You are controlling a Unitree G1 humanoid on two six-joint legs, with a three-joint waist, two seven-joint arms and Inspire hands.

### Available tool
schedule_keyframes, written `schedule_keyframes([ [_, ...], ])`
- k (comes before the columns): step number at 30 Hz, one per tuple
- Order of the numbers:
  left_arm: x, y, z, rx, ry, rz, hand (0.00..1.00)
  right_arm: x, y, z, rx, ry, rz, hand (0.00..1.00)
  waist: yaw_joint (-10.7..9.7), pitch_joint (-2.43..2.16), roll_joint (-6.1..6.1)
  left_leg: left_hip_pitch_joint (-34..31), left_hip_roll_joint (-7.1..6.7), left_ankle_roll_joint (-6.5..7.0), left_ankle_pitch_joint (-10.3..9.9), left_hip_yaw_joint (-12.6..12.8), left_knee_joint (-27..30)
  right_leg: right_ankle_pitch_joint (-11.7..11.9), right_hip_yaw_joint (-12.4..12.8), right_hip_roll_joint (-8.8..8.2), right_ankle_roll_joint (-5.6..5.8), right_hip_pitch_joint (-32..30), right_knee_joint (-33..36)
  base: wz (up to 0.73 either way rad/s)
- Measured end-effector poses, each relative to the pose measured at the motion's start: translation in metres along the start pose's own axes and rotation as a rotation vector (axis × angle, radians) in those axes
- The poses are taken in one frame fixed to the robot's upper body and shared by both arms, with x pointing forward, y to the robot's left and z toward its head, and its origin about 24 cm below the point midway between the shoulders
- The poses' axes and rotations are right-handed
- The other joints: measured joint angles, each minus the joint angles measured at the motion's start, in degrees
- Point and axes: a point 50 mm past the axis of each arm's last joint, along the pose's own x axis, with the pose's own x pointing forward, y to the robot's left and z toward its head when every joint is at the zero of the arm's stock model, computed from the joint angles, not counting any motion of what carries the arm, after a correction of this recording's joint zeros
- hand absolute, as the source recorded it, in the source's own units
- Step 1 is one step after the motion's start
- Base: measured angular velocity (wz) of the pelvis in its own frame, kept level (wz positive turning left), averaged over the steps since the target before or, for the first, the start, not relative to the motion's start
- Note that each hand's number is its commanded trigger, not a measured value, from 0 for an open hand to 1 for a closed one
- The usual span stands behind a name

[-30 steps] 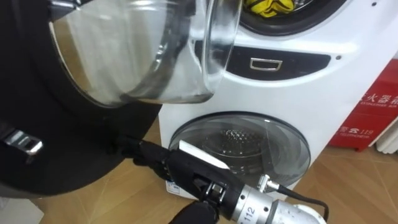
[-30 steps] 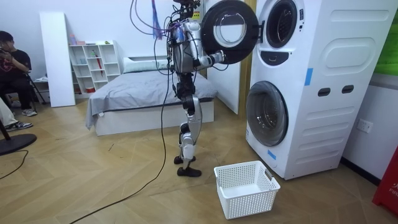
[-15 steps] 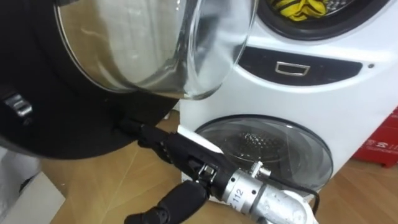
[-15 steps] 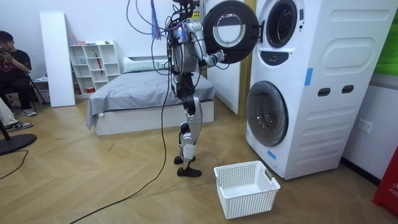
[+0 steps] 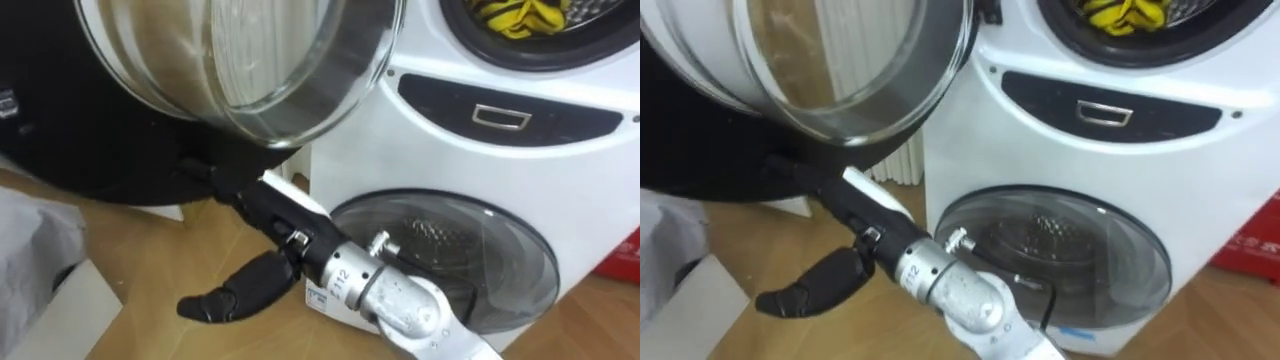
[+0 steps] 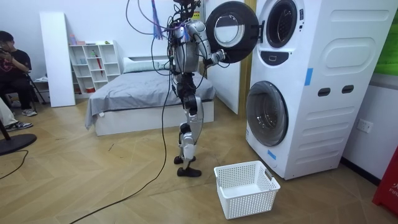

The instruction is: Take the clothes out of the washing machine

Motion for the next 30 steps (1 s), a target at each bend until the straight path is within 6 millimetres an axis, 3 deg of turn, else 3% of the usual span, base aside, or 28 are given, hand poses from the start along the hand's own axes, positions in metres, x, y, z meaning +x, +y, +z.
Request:
schedule_keyframes([
  [2,0.0,-0.001,0.0,0.007,0.003,-0.006,0.0,0.002,-0.002,-0.001,-0.004,0.005,-0.015,0.0,0.0,0.0,0.0,0.2,-0.39,0.16,0.1,-0.1,0.0,-0.4,0.0,-0.39,0.6,0.1,0.0,0.09],
  [7,0.0,-0.002,0.0,0.006,0.0,-0.007,0.0,0.004,-0.009,0.0,-0.026,0.011,-0.056,0.0,-0.3,0.18,0.25,0.3,-0.58,0.29,0.2,0.0,-0.2,-0.4,0.0,-0.6,0.66,0.1,0.0,0.0],
  [11,-0.001,-0.004,-0.003,-0.035,0.002,-0.002,0.0,-0.008,-0.017,-0.012,-0.036,0.05,-0.129,0.0,-2.0,0.2,0.35,0.0,-0.67,0.33,0.2,0.3,0.0,-0.4,0.1,-0.75,0.66,0.1,0.0,0.09],
  [16,-0.004,-0.006,-0.018,-0.133,0.037,0.027,0.0,-0.054,-0.032,-0.049,-0.044,0.2,-0.339,0.0,-4.5,-0.08,1.04,0.5,-0.69,0.34,0.2,1.9,-0.2,-0.4,1.7,-0.78,0.69,0.2,0.0,-0.1],
  [18,-0.008,-0.004,-0.031,-0.188,0.07,0.05,0.0,-0.079,-0.048,-0.062,-0.067,0.275,-0.456,0.0,-7.8,-0.49,1.86,0.7,-0.72,0.34,0.2,2.1,-0.3,-0.4,1.7,-0.86,0.69,0.3,0.0,-0.1],
  [20,-0.01,-0.001,-0.037,-0.203,0.085,0.069,0.0,-0.095,-0.062,-0.066,-0.088,0.304,-0.562,0.0,-9.7,-0.63,2.07,0.8,-0.71,0.34,0.2,2.2,-0.4,-0.4,2.0,-0.81,0.71,0.3,0.0,-0.06],
  [24,-0.01,0.0,-0.04,-0.219,0.09,0.086,0.0,-0.118,-0.097,-0.052,-0.16,0.283,-0.754,0.0,-12.4,-0.93,1.76,1.5,-0.4,0.34,0.2,3.7,-0.4,-0.4,4.1,-0.43,0.71,0.2,0.0,-0.23],
  [28,-0.011,0.0,-0.042,-0.22,0.093,0.103,0.0,-0.129,-0.114,-0.032,-0.218,0.203,-0.889,0.0,-13.5,-1.06,1.27,2.9,-0.23,0.34,0.2,5.1,-0.4,-0.4,4.9,-0.33,0.71,1.1,0.0,-0.23],
  [30,-0.012,0.001,-0.046,-0.22,0.1,0.115,0.0,-0.137,-0.123,-0.027,-0.245,0.181,-0.96,0.0,-14.4,-1.62,0.28,2.9,-0.27,0.34,0.2,5.1,-0.3,-0.4,5.0,-0.37,0.7,1.2,0.1,0.0],
])
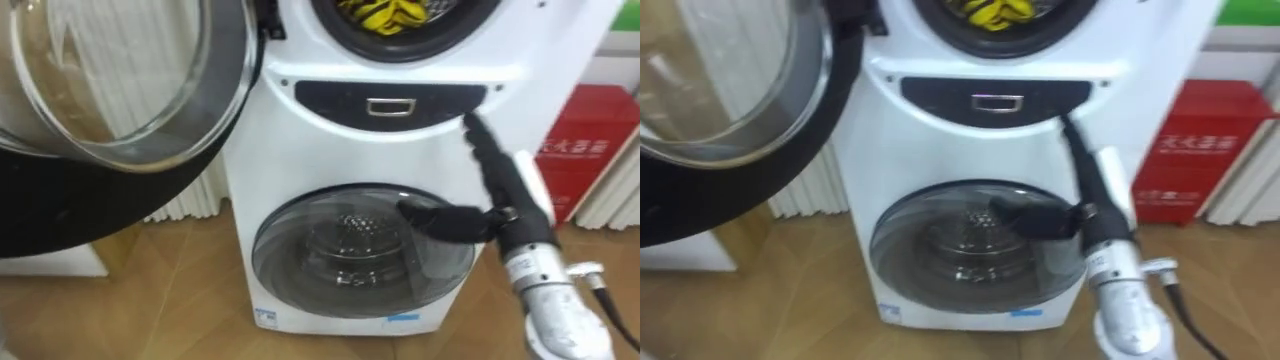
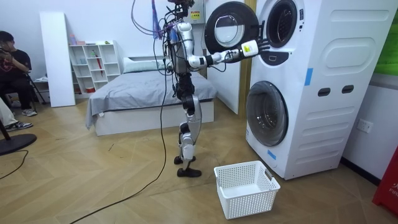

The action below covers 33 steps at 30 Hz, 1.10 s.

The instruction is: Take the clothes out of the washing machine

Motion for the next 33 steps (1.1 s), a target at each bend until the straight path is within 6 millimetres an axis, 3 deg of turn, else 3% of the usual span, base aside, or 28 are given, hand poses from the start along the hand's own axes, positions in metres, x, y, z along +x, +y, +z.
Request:
schedule_keyframes([
  [5,-0.002,0.003,-0.008,0.006,0.022,0.021,0.0,0.0,-0.006,0.002,-0.002,-0.019,-0.073,0.0,-0.1,0.14,-0.8,0.0,-0.2,0.09,-0.1,0.1,0.1,0.0,0.7,-0.04,-0.02,0.2,0.1,-0.04],
  [12,-0.004,0.008,-0.022,0.013,0.072,0.036,0.0,0.0,-0.004,0.007,-0.035,-0.052,-0.067,0.0,0.9,0.51,-0.53,-0.1,-0.09,0.17,-0.1,0.2,0.2,0.1,0.5,0.06,0.11,0.1,0.4,0.0],
  [15,-0.004,0.008,-0.021,0.013,0.072,0.038,0.0,0.004,-0.002,0.017,-0.015,-0.093,-0.041,0.0,1.8,0.92,-0.28,-0.1,0.39,-0.11,-0.4,0.3,0.6,0.1,0.7,0.47,0.09,-0.4,1.1,0.0],
  [17,-0.004,0.01,-0.023,0.015,0.081,0.041,0.0,0.007,-0.001,0.02,0.012,-0.102,-0.024,0.0,2.6,0.97,-0.39,-1.3,0.99,-0.5,-2.0,0.0,4.4,-0.3,0.6,0.81,-0.44,-0.4,1.8,0.0],
  [20,-0.006,0.013,-0.031,0.006,0.11,0.054,0.0,0.007,0.002,0.02,0.027,-0.108,0.011,0.0,4.9,1.13,-0.92,-5.5,1.96,-1.58,-4.4,0.0,16.4,-2.3,1.1,0.93,-1.07,-0.1,4.4,-0.08],
  [21,-0.007,0.015,-0.036,0.001,0.13,0.059,0.0,0.007,0.005,0.02,0.037,-0.111,0.031,0.0,5.1,1.32,-0.75,-7.6,2.37,-1.78,-4.5,0.0,21.2,-3.1,1.0,0.91,-1.27,0.1,5.4,-0.04],
  [23,-0.009,0.017,-0.043,0.003,0.159,0.06,0.0,0.009,0.009,0.019,0.058,-0.105,0.058,0.0,5.3,1.36,-0.58,-9.4,2.91,-1.8,-4.5,0.0,25.5,-4.3,0.8,1.01,-1.79,0.4,6.5,0.07],
  [27,-0.008,0.017,-0.041,0.009,0.162,0.05,0.0,0.016,0.01,0.025,0.107,-0.117,0.069,0.0,5.3,1.26,-1.38,-9.9,2.86,-2.65,-4.9,-0.3,23.6,-5.6,-0.1,0.66,-2.61,-1.0,8.2,0.26],
  [29,-0.006,0.018,-0.035,0.026,0.149,0.052,0.0,0.02,0.01,0.029,0.101,-0.133,0.064,0.0,5.0,1.57,-2.08,-13.2,2.9,-3.81,-5.0,-0.8,20.4,-6.2,0.0,0.55,-3.05,-1.4,7.9,0.48],
  [30,-0.006,0.018,-0.034,0.031,0.147,0.052,0.0,0.024,0.01,0.03,0.09,-0.131,0.067,0.0,4.8,1.52,-2.33,-16.0,2.92,-5.48,-3.5,-1.6,16.9,-6.5,0.2,0.33,-2.8,-1.3,7.9,0.38],
  [31,-0.006,0.018,-0.035,0.031,0.152,0.053,0.0,0.025,0.01,0.031,0.089,-0.13,0.07,0.0,5.3,1.43,-2.38,-17.2,3.0,-5.43,-1.8,-1.5,15.0,-6.6,0.3,0.02,-2.59,-1.1,7.9,0.06],
  [32,-0.007,0.02,-0.04,0.032,0.168,0.059,0.0,0.026,0.011,0.03,0.088,-0.127,0.074,0.0,6.5,1.39,-2.24,-18.4,2.99,-5.34,2.0,-1.5,11.3,-7.0,0.8,-0.56,-2.0,-0.6,7.8,-0.19],
  [33,-0.01,0.022,-0.047,0.032,0.185,0.065,0.0,0.026,0.011,0.031,0.088,-0.128,0.074,0.0,7.3,1.04,-2.3,-18.5,2.95,-5.18,6.2,-1.6,7.5,-7.5,1.4,-0.96,-1.22,0.1,7.5,-0.2],
])
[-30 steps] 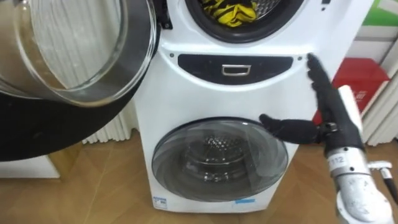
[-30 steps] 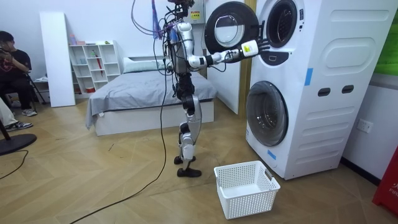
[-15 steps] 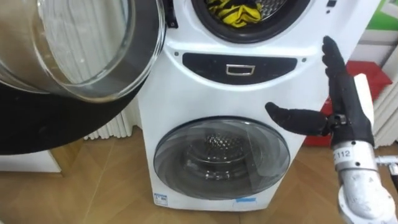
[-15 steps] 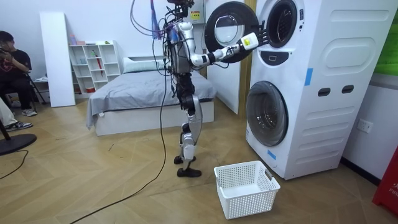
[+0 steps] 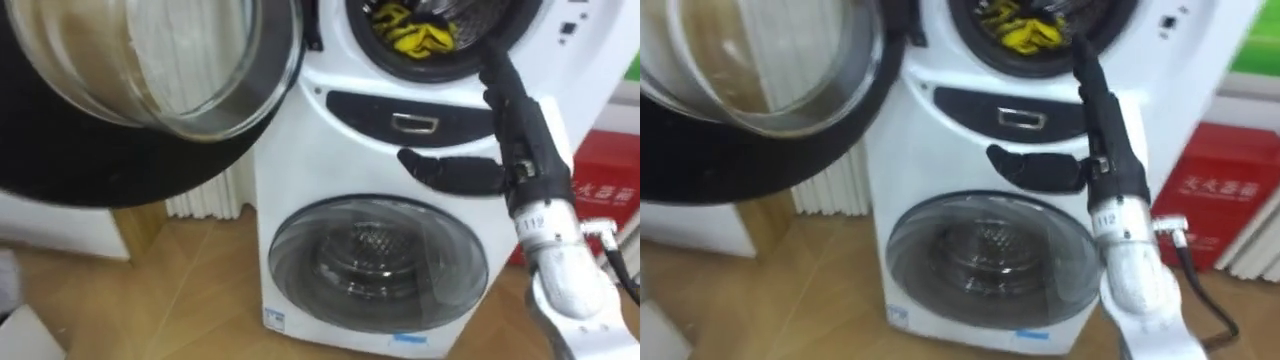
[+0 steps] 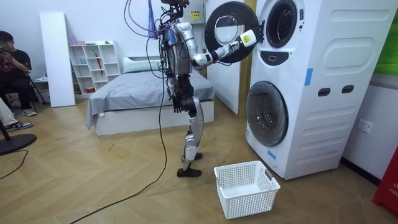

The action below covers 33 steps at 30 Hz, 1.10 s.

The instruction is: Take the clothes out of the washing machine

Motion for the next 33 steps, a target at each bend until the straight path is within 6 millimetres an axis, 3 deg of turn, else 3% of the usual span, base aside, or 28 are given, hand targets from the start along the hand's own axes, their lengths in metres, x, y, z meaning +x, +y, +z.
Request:
schedule_keyframes([
  [1,-0.001,0.002,-0.006,0.001,0.014,0.004,0.0,0.001,0.0,0.001,0.0,-0.005,-0.003,0.0,0.0,-0.5,0.1,0.3,-0.22,0.52,3.3,0.1,-2.0,-0.5,0.1,-0.31,0.73,0.5,-0.2,-0.1],
  [3,-0.001,0.003,-0.007,-0.001,0.019,0.008,0.0,0.003,-0.001,0.003,0.001,-0.012,-0.01,0.0,-0.7,-0.81,-0.54,1.0,-1.32,2.72,5.9,0.3,-2.5,-1.0,0.0,-1.23,1.96,0.8,-0.5,0.02],
  [4,-0.001,0.004,-0.007,-0.003,0.018,0.008,0.0,0.004,-0.001,0.003,0.002,-0.01,-0.01,0.0,-0.7,-0.81,-0.86,1.1,-1.68,2.85,5.8,0.8,-2.0,-1.1,0.1,-1.71,2.3,0.9,-0.6,-0.05],
  [6,0.0,0.003,-0.004,-0.013,0.013,0.0,0.0,0.004,-0.001,0.003,0.004,-0.005,-0.011,0.0,-1.0,-0.68,-1.43,1.3,-3.58,4.38,3.3,1.8,0.6,-1.9,-0.5,-4.12,3.82,2.6,-0.5,0.02],
  [8,0.0,0.001,0.003,-0.013,-0.003,-0.01,0.0,0.004,-0.002,0.003,0.002,-0.004,-0.023,0.0,-1.7,-0.44,-0.97,1.2,-5.44,5.41,0.6,1.7,2.7,-3.4,-0.9,-6.24,5.44,3.0,1.8,0.14],
  [9,0.002,-0.002,0.013,-0.02,-0.025,-0.015,0.0,0.004,-0.005,0.003,0.0,-0.005,-0.037,0.0,-2.2,-0.31,-0.43,1.6,-6.44,6.22,-0.6,1.8,3.2,-4.3,-0.8,-7.65,6.67,1.7,7.0,0.21],
  [11,0.003,0.0,0.026,-0.036,-0.055,-0.01,0.0,0.004,-0.008,0.004,-0.008,-0.008,-0.06,0.0,-2.7,-0.09,-0.46,3.5,-8.51,7.55,-1.5,2.3,2.3,-4.2,-0.2,-10.95,7.11,-2.7,19.3,0.2],
  [12,0.003,0.001,0.032,-0.039,-0.07,0.003,0.0,0.006,-0.011,0.005,-0.009,-0.014,-0.077,0.0,-2.5,0.06,-0.71,4.8,-9.97,8.51,-2.3,3.0,2.1,-2.5,0.1,-13.23,7.3,-5.8,27.2,0.07],
  [13,0.003,0.002,0.035,-0.043,-0.079,0.009,0.0,0.006,-0.012,0.005,-0.009,-0.016,-0.085,0.0,-2.6,0.09,-0.72,5.6,-10.48,8.98,-2.8,3.3,2.0,-1.0,0.5,-14.01,7.25,-6.8,30.6,0.14],
  [15,0.003,0.0,0.055,-0.068,-0.127,0.013,0.0,0.006,-0.016,0.005,-0.013,-0.018,-0.117,0.0,-3.3,0.34,0.02,9.4,-11.48,10.54,-4.7,2.9,1.5,6.3,2.7,-14.93,6.13,-10.1,39.2,0.12],
  [16,0.003,0.0,0.059,-0.074,-0.141,0.015,0.0,0.006,-0.016,0.006,-0.018,-0.02,-0.119,0.0,-3.1,0.35,0.15,10.1,-11.5,10.75,-5.1,2.6,1.3,6.4,3.1,-14.63,5.89,-10.9,40.1,0.0],
  [18,0.001,-0.003,0.076,-0.071,-0.21,0.009,0.0,0.006,-0.016,0.005,-0.023,-0.02,-0.113,0.0,-3.3,0.58,0.66,11.9,-11.11,11.39,-5.9,1.1,0.3,1.3,2.9,-12.02,5.53,-15.8,39.4,0.18],
  [19,0.0,-0.008,0.084,-0.055,-0.234,-0.005,0.0,0.006,-0.018,0.003,-0.037,-0.011,-0.107,0.0,-3.5,0.63,0.7,12.5,-10.96,11.56,-6.2,0.5,-0.1,-0.4,2.9,-9.92,5.51,-18.6,36.1,0.29],
  [20,0.0,-0.01,0.089,-0.055,-0.248,-0.015,0.0,0.007,-0.019,0.003,-0.041,-0.007,-0.105,0.0,-3.9,0.56,0.74,12.9,-10.92,11.68,-6.3,-0.1,-0.3,-0.7,2.8,-8.94,5.41,-19.5,33.1,0.35],
  [21,-0.001,-0.013,0.088,-0.054,-0.25,-0.026,0.0,0.007,-0.02,0.004,-0.042,-0.01,-0.112,0.0,-4.9,0.55,0.91,13.7,-10.85,11.78,-6.6,-0.9,-0.7,-0.5,2.8,-7.15,5.11,-20.0,25.4,0.32],
  [22,-0.001,-0.015,0.088,-0.05,-0.251,-0.032,0.0,0.007,-0.021,0.004,-0.043,-0.013,-0.11,0.0,-5.2,0.55,0.96,14.4,-10.84,11.82,-6.7,-1.1,-1.1,0.1,2.8,-6.21,4.74,-20.0,21.0,0.29],
  [23,-0.001,-0.016,0.085,-0.039,-0.248,-0.042,0.0,0.007,-0.022,0.005,-0.043,-0.018,-0.108,0.0,-5.8,0.65,1.2,15.9,-10.82,11.73,-7.0,-1.4,-1.7,2.6,3.1,-4.51,3.93,-19.5,12.9,0.18],
  [24,0.0,-0.018,0.078,-0.037,-0.231,-0.054,0.0,0.003,-0.022,0.004,-0.045,-0.017,-0.104,0.0,-6.5,0.09,1.84,17.2,-10.25,11.7,-7.9,-1.8,-2.1,7.1,3.5,-2.74,2.68,-18.4,9.2,0.15],
  [26,0.0,-0.016,0.066,-0.04,-0.206,-0.052,0.0,-0.005,-0.021,0.003,-0.047,-0.024,-0.073,0.0,-6.5,-0.26,2.39,19.1,-9.65,11.08,-8.5,-1.9,-2.7,10.4,3.9,-1.52,1.91,-16.4,8.1,-0.12],
  [29,0.001,-0.008,0.052,-0.048,-0.181,-0.026,0.0,-0.012,-0.02,0.007,-0.041,-0.042,-0.053,0.0,-6.3,-0.31,3.2,20.6,-7.94,10.54,-8.8,-1.9,-5.0,11.7,4.1,0.8,1.58,-14.3,4.0,-0.2],
  [33,0.001,-0.001,0.036,-0.052,-0.137,-0.007,0.0,-0.014,-0.017,0.008,-0.046,-0.046,-0.04,0.0,-5.5,-0.29,3.3,21.6,-6.58,10.39,-9.0,-1.3,-7.1,13.6,4.7,2.86,0.91,-12.8,0.3,-0.14],
])
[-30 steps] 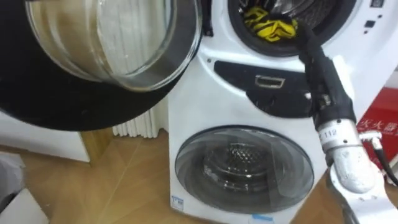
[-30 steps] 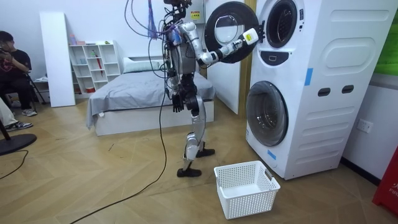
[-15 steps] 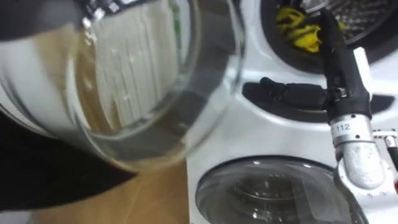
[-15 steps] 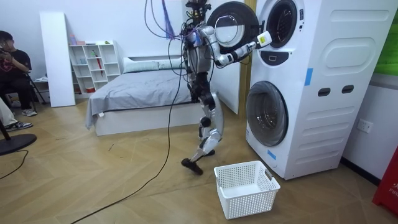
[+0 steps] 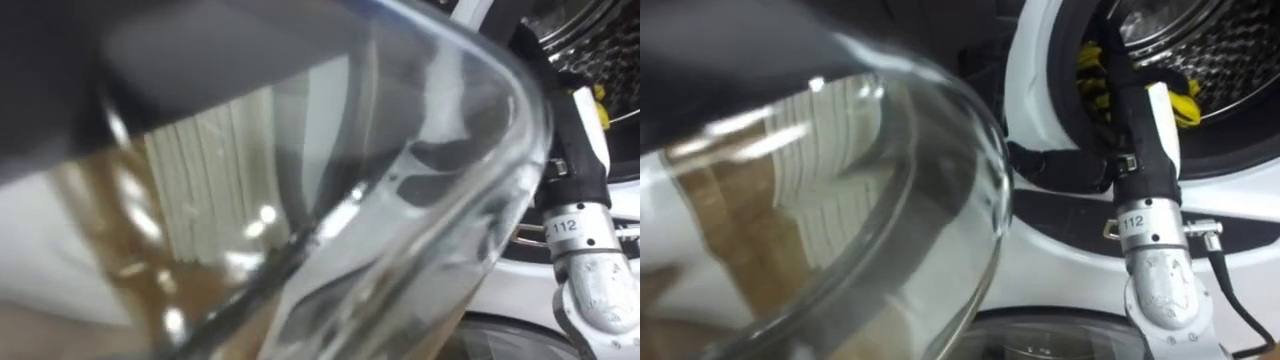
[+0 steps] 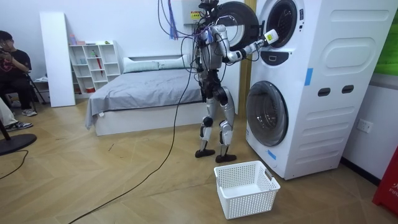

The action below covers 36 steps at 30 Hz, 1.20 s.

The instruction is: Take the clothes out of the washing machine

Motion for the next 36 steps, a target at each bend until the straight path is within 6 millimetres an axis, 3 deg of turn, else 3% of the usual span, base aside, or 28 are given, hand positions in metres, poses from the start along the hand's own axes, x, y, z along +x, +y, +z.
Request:
schedule_keyframes([
  [4,-0.001,0.001,-0.004,0.006,0.008,-0.002,0.0,0.001,0.0,0.004,0.006,-0.016,0.005,0.0,1.5,-0.15,-0.24,-0.3,0.65,-0.44,-0.2,0.8,0.0,1.0,0.0,0.8,-0.62,0.2,-1.5,-0.11],
  [7,-0.001,0.0,-0.003,0.002,0.006,-0.013,0.0,0.002,0.001,0.006,0.034,-0.019,0.01,0.0,1.4,-0.15,-0.27,-0.3,0.93,-0.69,-0.3,0.8,0.0,1.2,0.0,1.0,-0.89,0.4,-2.1,0.0],
  [14,-0.001,-0.006,-0.003,-0.006,0.005,-0.036,0.0,0.003,0.002,0.016,0.122,-0.051,0.035,0.0,1.4,0.04,0.55,-0.7,2.04,-1.53,-0.8,2.1,-0.2,2.2,1.2,2.59,-1.58,0.5,-4.2,-0.11],
  [15,-0.002,-0.006,-0.005,-0.008,0.006,-0.034,0.0,0.003,0.003,0.018,0.131,-0.059,0.045,0.0,1.4,-0.12,0.9,-0.8,2.33,-1.65,-1.0,2.7,-0.2,2.5,1.6,2.97,-1.66,0.7,-4.9,-0.19],
  [21,-0.002,-0.004,-0.006,-0.023,0.009,-0.029,0.0,0.004,-0.004,0.021,0.195,-0.069,0.047,0.0,0.4,-0.5,1.71,-0.9,2.57,-1.75,-1.0,2.4,-0.2,2.5,1.3,3.11,-1.7,0.6,-5.3,-0.01],
  [25,-0.002,-0.001,-0.012,-0.02,0.028,-0.027,0.0,0.007,-0.02,0.029,0.216,-0.105,0.003,0.0,-1.1,-0.52,1.68,-1.0,2.57,-1.75,-1.0,2.2,-0.4,2.5,1.0,3.02,-1.69,0.7,-5.5,0.04],
  [36,-0.002,-0.004,-0.001,-0.027,-0.011,-0.053,0.0,0.007,-0.019,0.027,0.265,-0.086,0.029,0.0,-2.3,-0.39,1.33,-1.0,2.56,-1.78,-1.1,2.3,-0.5,2.5,1.3,3.16,-1.66,0.7,-5.8,0.0],
])
